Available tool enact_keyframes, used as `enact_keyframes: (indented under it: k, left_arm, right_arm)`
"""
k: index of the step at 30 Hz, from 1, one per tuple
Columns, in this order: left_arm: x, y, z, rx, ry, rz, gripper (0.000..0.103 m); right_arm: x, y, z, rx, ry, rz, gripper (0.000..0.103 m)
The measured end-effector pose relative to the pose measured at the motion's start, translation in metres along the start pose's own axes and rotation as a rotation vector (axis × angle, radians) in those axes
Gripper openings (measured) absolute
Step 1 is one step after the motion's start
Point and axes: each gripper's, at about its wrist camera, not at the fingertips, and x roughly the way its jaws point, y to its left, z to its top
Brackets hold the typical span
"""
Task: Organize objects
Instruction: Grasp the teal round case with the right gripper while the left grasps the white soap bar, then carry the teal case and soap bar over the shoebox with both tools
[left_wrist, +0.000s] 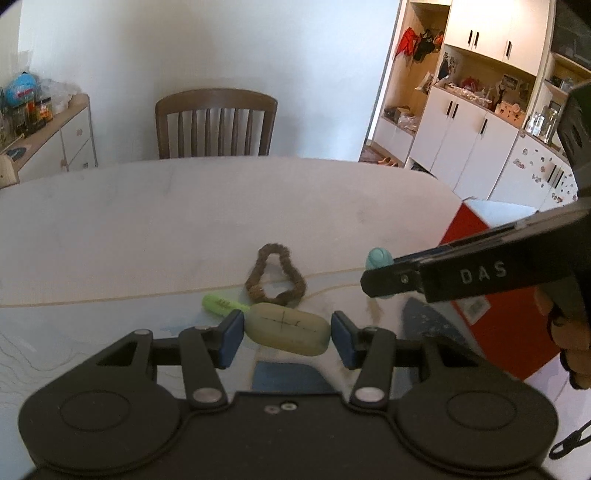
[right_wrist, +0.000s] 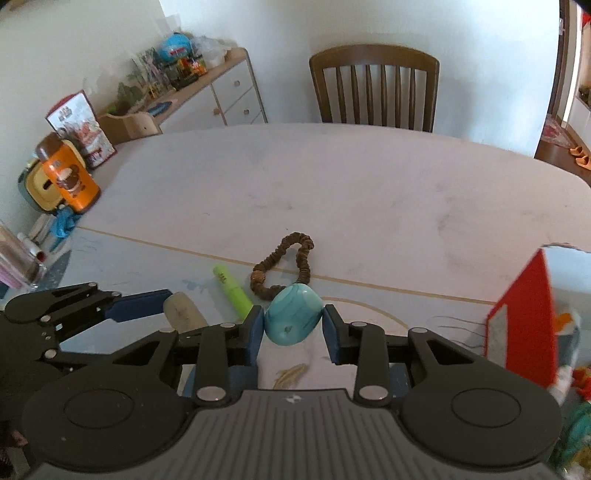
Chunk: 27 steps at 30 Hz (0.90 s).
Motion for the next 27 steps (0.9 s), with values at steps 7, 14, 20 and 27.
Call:
enact_keyframes:
  k: [7,14,20,27]
  left_arm:
    - [-0.024,-0.024,0.011,0.001,-0.032,-0.025,0.050]
    - [-0.040,-0.060,0.021,0.032,-0.058,-0.055,0.050]
    - [-0.044,-0.097,0.031,0.061,-0.068,-0.084,0.050]
    - [-0.038,-0.144,0.038,0.113,-0.063,-0.124,0.050]
  right_arm:
    - [-0.050,-0.005,-0.011,-0.008,-0.064,-0.013,0.033]
    - [-0.100,-0.027,-0.026,0.014,-0.114,-0.027,0.033]
    - [-0.139,-0.050,-0.044,0.016,-0.160,-0.067,0.033]
    - [-0.172,-0.097,-0.068,0.069,-0.181,-0.111,0.033]
